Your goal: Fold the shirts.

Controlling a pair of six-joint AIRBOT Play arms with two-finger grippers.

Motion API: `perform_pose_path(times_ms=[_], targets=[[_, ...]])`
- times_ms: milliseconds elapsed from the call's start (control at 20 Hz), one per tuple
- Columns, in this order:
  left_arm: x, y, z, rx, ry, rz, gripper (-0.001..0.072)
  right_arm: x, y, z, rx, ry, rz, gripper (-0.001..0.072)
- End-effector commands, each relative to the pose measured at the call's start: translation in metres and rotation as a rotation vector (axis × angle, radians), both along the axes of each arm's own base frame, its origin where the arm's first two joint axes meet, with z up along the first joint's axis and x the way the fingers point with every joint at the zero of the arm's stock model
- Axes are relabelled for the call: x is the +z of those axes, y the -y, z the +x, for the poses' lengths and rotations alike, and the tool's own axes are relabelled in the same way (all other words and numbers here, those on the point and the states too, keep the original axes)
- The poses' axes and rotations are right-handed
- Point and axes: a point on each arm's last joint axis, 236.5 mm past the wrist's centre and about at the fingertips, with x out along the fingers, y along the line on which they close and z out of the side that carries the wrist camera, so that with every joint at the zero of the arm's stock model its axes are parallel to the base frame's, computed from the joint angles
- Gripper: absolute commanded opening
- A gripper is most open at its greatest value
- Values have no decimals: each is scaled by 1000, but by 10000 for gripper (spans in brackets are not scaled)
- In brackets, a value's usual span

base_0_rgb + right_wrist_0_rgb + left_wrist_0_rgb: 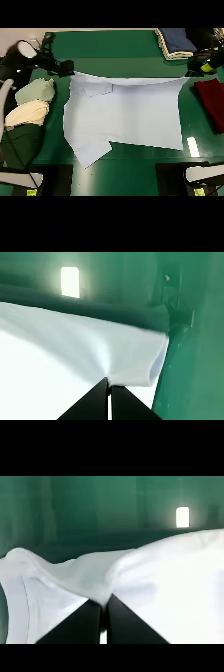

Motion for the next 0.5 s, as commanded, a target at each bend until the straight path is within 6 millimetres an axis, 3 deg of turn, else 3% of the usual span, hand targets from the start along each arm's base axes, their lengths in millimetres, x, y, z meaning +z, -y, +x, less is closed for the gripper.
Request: perform_pose_path(times_ms=[0, 100, 200, 450], targets=[[-26, -8, 18, -20, -38, 8, 24, -13, -3, 22, 11, -6, 22, 16], [-24, -27, 11, -44, -66, 27, 24, -9, -3, 20, 11, -3, 19, 16], [-34, -41, -10, -99, -147, 48, 24, -19, -3, 4, 8, -42, 18, 16], [-75, -36, -42, -164, -261, 63, 25, -72, -26, -37, 11, -146, 46, 16]])
